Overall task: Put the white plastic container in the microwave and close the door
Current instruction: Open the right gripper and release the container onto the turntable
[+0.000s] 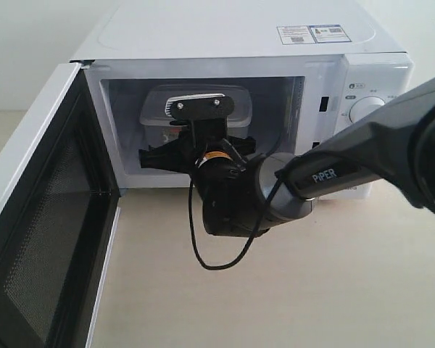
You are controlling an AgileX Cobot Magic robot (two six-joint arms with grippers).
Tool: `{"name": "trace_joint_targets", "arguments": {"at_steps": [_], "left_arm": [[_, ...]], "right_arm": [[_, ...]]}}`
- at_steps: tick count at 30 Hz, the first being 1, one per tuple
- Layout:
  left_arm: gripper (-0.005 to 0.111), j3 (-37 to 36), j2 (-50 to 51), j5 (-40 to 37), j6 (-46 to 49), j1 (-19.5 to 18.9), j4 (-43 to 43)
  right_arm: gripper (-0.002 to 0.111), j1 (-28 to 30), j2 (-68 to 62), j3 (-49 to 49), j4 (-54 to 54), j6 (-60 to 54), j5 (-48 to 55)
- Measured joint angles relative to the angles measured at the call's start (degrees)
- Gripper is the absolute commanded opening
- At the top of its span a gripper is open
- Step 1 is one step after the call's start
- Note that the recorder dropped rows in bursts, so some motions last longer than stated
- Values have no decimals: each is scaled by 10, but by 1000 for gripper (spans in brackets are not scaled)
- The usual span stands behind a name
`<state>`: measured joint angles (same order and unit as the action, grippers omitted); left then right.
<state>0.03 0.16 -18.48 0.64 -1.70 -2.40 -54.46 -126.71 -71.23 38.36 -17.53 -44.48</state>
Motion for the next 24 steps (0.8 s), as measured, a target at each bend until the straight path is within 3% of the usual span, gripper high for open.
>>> {"name": "trace_joint_targets", "arguments": {"at_steps": [9,18,24], "left_arm": [[4,0,0,0,0,0,0],[4,0,0,0,0,0,0],[4,0,0,0,0,0,0]], "right_arm": [[0,-32,35,28,54,-33,22],[0,-102,154,141,80,-54,34],[0,-145,232,209,84,-66,137]]}}
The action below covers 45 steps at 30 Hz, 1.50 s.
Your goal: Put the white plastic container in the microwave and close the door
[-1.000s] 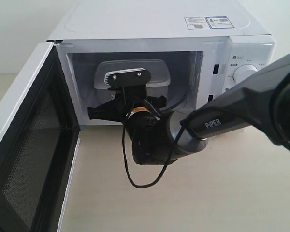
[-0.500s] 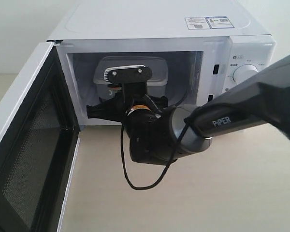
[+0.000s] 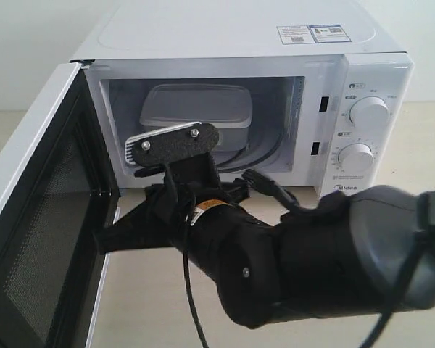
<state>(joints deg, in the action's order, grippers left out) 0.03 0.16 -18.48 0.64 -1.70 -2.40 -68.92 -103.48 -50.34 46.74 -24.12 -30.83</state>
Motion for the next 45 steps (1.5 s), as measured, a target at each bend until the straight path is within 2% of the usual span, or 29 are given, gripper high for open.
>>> {"name": "trace_joint_targets", "arguments": {"at_steps": [7,11,28,34,39,42,45], "left_arm": [[4,0,0,0,0,0,0],[4,0,0,0,0,0,0],[4,0,0,0,0,0,0],[4,0,0,0,0,0,0],[4,0,0,0,0,0,0],[4,0,0,0,0,0,0],[4,0,0,0,0,0,0]], "right_arm": [[0,-1,68,8,1,-5,235],[0,-1,88,8,1,-5,315],[0,-1,90,8,-2,-14,316],[0,-1,107,9,-10,-92,319],[0,-1,196,16,-11,-201,331],[0,21,260,36,-13,-226,319],[0,83,320,65,-12,-221,316]]}}
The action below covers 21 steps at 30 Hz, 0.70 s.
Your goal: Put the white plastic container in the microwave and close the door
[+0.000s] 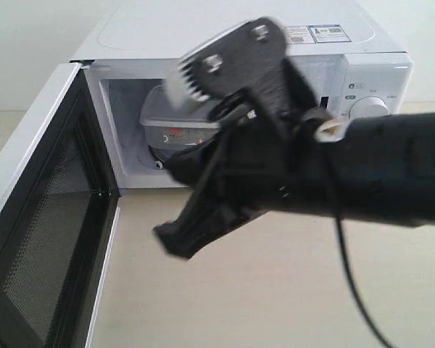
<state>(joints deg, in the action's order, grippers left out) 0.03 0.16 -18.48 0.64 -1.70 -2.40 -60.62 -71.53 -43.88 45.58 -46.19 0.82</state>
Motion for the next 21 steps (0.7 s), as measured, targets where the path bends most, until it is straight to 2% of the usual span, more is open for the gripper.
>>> {"name": "trace_joint_targets", "arguments": {"at_steps": [12,18,21], "left_arm": [[4,0,0,0,0,0,0],[4,0,0,0,0,0,0],[4,0,0,0,0,0,0]], "right_arm": [[0,389,281,161,4,128,-12],[0,556,453,276,5,154,-8],[0,616,535,330,5,168,-5]]}}
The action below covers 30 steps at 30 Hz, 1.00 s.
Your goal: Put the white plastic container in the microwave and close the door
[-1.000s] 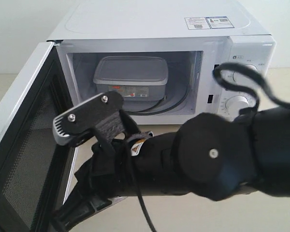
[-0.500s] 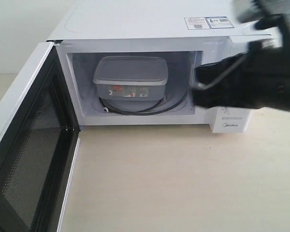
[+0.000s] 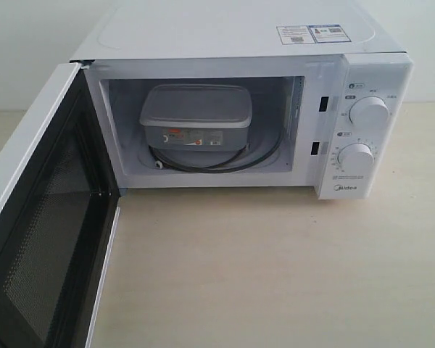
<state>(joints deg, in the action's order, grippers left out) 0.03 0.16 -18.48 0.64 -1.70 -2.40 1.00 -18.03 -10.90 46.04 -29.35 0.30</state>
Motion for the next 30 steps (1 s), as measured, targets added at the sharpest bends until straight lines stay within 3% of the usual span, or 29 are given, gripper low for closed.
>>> {"name": "trace_joint_targets", "arguments": {"at_steps": [4,8,26,28,30], "left_arm": [[4,0,0,0,0,0,0],[4,0,0,0,0,0,0],[4,0,0,0,0,0,0],[4,0,0,0,0,0,0],[4,0,0,0,0,0,0]], "right_arm": [[0,52,100,62,0,12,6],[0,66,169,105,0,17,17],[0,69,177,107,-16,11,126],[0,69,177,107,-86,44,152],[0,69,177,107,-205,152,181]]}}
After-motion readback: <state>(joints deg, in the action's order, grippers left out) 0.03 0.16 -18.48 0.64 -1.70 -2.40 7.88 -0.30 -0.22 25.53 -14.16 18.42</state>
